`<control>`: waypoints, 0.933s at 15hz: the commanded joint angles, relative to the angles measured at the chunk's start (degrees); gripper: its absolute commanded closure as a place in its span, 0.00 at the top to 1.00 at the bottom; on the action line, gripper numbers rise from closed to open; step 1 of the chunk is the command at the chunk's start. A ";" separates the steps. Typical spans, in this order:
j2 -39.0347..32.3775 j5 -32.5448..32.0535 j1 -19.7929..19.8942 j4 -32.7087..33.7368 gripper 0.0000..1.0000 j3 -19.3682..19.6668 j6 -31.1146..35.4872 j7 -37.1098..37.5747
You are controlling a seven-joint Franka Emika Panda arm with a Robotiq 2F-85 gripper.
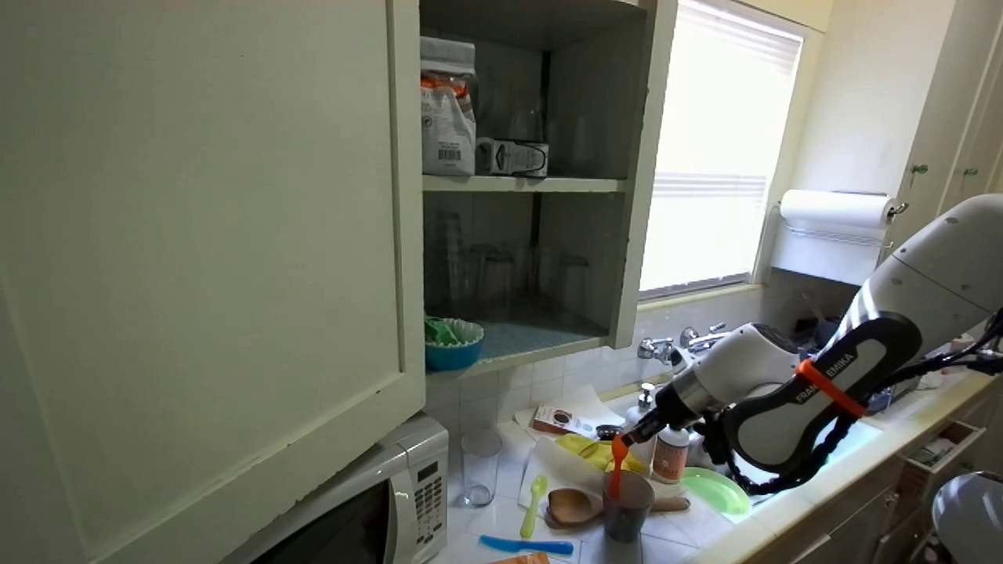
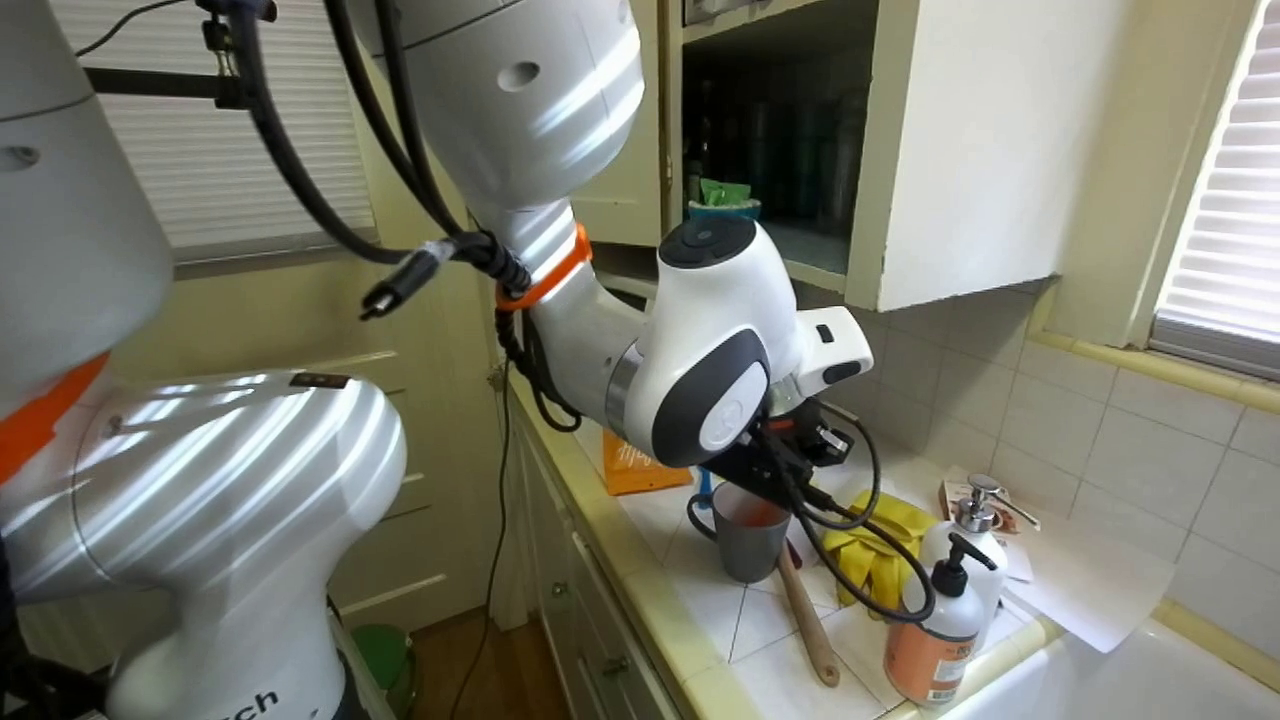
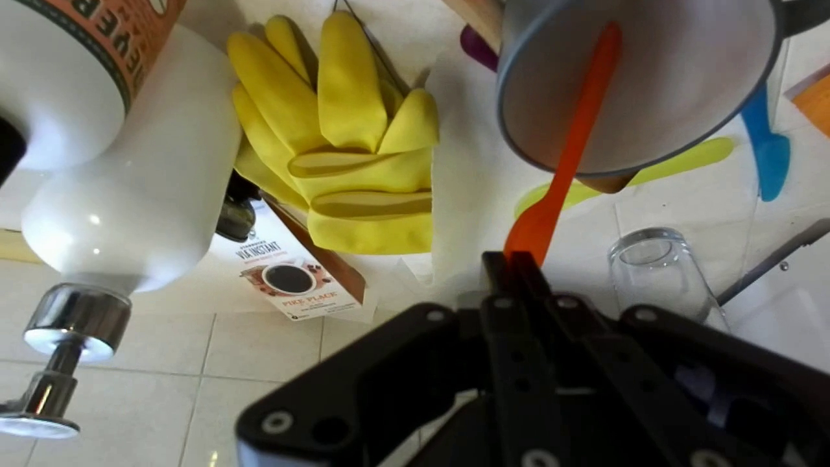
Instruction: Take the yellow and orange spoons out of the grey mug.
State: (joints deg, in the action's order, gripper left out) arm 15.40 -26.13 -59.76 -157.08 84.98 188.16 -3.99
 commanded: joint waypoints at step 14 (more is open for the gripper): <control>11.08 -1.25 19.19 -0.92 0.01 -10.63 5.61 14.69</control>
State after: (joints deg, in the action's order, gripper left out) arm 21.81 -26.24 -42.12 -157.04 75.05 192.25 7.85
